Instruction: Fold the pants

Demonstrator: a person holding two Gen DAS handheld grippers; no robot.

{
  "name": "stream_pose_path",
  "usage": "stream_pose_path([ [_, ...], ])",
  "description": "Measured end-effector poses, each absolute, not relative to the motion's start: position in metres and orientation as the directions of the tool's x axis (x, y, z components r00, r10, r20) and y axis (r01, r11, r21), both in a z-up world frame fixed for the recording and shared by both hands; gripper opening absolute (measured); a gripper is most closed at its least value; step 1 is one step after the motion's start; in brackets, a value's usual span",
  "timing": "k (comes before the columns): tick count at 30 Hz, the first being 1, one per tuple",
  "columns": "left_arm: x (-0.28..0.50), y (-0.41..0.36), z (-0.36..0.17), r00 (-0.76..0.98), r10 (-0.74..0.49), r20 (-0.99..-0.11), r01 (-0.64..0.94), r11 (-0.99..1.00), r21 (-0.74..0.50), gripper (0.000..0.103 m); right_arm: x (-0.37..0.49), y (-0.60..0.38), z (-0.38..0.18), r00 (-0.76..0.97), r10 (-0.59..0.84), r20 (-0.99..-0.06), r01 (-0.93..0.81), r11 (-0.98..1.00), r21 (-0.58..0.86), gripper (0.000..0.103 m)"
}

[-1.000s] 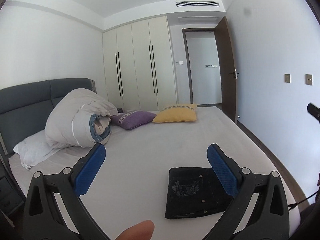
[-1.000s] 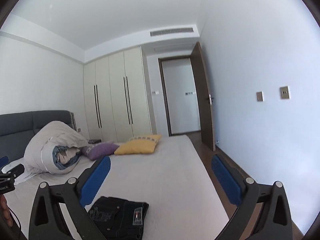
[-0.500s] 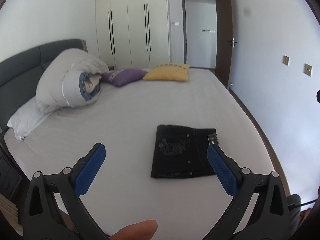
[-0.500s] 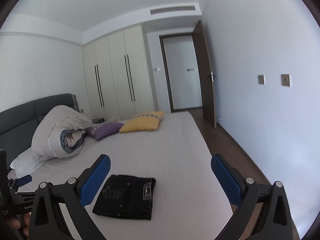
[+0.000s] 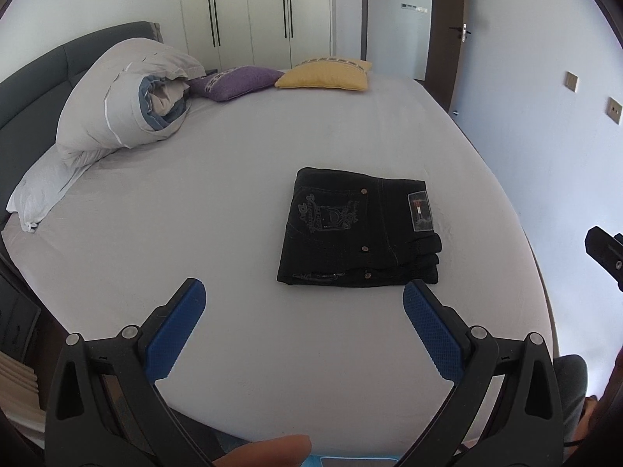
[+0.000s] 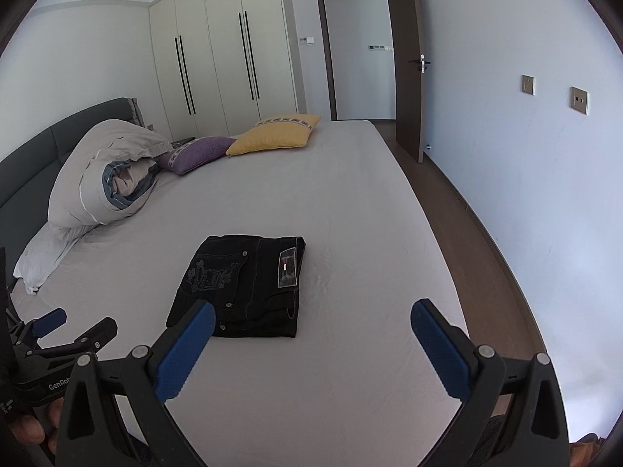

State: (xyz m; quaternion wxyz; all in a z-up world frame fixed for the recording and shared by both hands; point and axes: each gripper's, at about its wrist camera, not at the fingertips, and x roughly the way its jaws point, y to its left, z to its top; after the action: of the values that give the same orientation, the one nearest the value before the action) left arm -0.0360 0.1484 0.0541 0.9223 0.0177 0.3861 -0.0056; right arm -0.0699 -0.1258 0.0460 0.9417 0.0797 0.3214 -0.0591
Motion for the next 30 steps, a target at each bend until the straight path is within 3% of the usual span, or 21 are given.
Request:
stream_pose_path([
  [30,-0.020,0.149,0.008,0.607,0.023,-0.795,0.001,1.000,0.030,0.103,-0.054,-0.101,-0.002,0.668,-0.028,-0.744,0.124,0.990,0.074,0.103],
])
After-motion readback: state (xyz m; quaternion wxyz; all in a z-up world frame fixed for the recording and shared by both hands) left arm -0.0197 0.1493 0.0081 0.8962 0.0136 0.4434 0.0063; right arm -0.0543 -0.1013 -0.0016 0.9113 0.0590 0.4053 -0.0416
